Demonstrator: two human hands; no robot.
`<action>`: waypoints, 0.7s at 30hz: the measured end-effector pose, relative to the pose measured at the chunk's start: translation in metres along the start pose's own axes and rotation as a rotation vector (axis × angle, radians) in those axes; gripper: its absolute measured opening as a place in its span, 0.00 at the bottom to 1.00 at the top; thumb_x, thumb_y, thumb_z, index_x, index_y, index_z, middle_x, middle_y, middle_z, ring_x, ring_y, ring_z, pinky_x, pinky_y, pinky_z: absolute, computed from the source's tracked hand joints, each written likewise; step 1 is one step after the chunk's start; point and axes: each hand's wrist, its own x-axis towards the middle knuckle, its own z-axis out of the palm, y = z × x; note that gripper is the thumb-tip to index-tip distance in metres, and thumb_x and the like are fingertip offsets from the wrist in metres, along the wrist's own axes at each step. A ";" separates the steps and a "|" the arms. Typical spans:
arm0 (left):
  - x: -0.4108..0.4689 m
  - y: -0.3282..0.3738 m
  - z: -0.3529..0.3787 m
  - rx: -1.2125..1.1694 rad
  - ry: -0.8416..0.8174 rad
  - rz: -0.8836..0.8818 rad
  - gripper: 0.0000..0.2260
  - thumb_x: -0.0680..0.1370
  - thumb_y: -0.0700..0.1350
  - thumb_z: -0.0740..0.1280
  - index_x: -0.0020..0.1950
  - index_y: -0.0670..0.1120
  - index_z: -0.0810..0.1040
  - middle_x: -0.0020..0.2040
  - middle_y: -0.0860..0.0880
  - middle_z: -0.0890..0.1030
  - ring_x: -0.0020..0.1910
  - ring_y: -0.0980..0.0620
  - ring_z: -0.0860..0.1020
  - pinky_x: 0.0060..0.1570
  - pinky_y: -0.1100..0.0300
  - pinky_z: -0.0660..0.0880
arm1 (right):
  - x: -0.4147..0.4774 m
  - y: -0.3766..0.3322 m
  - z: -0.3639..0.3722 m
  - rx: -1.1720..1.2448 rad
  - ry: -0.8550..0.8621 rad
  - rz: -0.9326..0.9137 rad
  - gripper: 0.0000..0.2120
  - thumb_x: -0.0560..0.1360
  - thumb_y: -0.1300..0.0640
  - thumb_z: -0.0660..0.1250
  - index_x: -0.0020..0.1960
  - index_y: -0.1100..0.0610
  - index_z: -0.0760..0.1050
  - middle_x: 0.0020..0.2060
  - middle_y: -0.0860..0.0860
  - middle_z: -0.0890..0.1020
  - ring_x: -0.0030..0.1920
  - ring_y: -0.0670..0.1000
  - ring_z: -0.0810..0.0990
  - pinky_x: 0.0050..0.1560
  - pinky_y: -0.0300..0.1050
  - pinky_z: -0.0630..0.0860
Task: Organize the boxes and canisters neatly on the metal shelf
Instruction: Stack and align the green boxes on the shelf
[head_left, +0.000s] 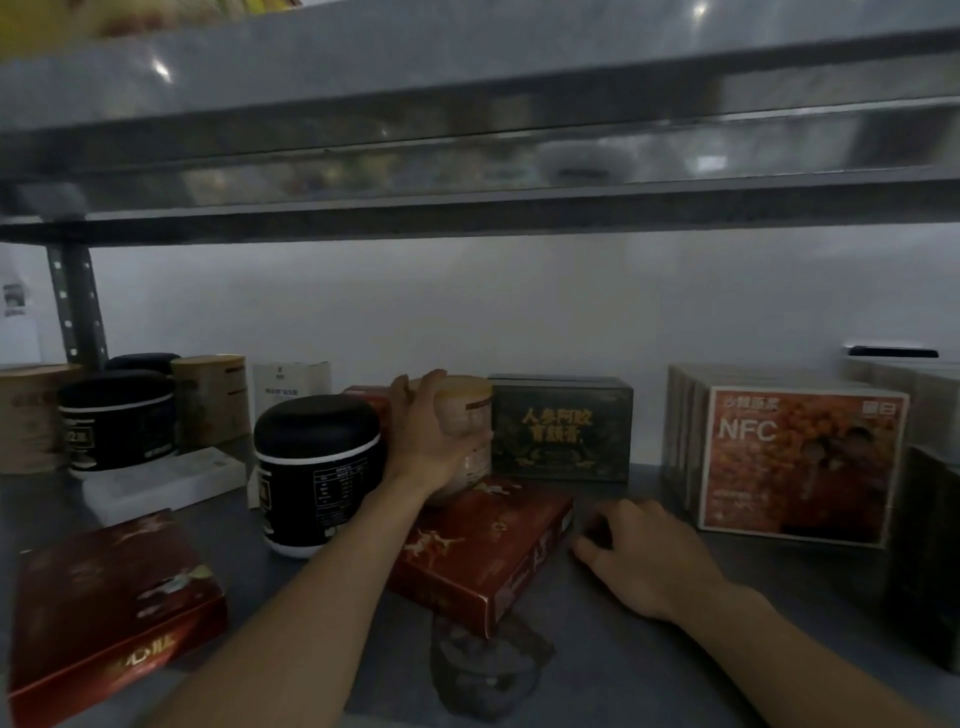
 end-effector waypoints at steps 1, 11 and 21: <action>0.002 -0.004 0.001 0.021 0.020 0.014 0.35 0.69 0.50 0.78 0.73 0.51 0.66 0.76 0.44 0.55 0.74 0.47 0.59 0.66 0.64 0.56 | 0.001 0.000 0.000 0.000 0.011 0.004 0.14 0.77 0.39 0.61 0.48 0.49 0.74 0.50 0.51 0.82 0.52 0.53 0.80 0.42 0.45 0.71; 0.004 -0.017 -0.019 0.097 0.117 -0.058 0.33 0.68 0.44 0.79 0.69 0.47 0.69 0.73 0.41 0.59 0.72 0.44 0.61 0.71 0.57 0.61 | 0.006 0.000 -0.002 0.044 0.010 -0.029 0.15 0.78 0.40 0.62 0.57 0.49 0.74 0.52 0.52 0.81 0.53 0.55 0.79 0.42 0.45 0.70; -0.020 0.005 -0.039 0.105 0.161 -0.016 0.39 0.72 0.45 0.76 0.78 0.51 0.59 0.79 0.45 0.53 0.77 0.47 0.55 0.73 0.57 0.54 | 0.008 0.001 0.001 0.097 0.007 -0.042 0.11 0.78 0.41 0.62 0.45 0.48 0.69 0.45 0.50 0.78 0.50 0.55 0.79 0.41 0.45 0.67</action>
